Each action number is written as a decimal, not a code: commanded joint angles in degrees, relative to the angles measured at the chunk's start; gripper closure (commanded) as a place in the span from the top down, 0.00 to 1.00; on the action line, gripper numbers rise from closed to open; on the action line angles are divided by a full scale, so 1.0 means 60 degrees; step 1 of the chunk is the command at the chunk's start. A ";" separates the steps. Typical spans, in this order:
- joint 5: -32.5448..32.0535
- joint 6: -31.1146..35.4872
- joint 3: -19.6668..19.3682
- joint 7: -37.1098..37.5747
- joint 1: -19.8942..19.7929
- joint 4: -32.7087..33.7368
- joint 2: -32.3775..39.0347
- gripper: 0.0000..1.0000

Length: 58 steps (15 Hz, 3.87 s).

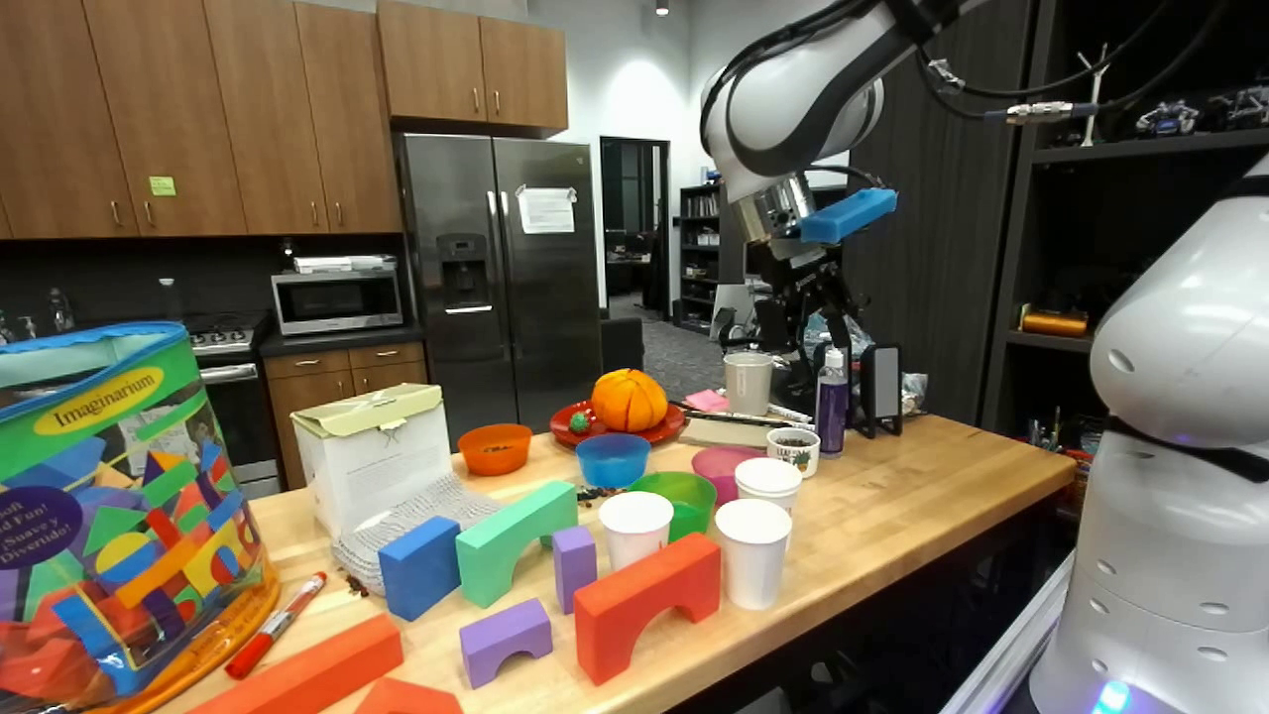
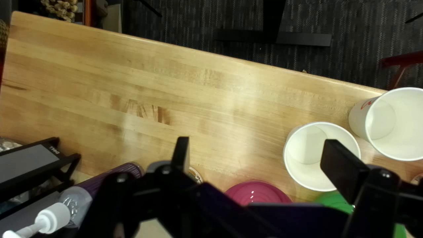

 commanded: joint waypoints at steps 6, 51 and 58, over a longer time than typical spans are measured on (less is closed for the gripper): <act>-0.0065 -0.0040 -0.0162 0.0068 0.0178 0.0022 0.0013 1.00; 0.0079 0.3781 -0.0448 -0.0599 0.0388 -0.1238 0.0201 1.00; 0.0878 0.5336 -0.0394 -0.1193 0.1116 -0.1639 0.0853 1.00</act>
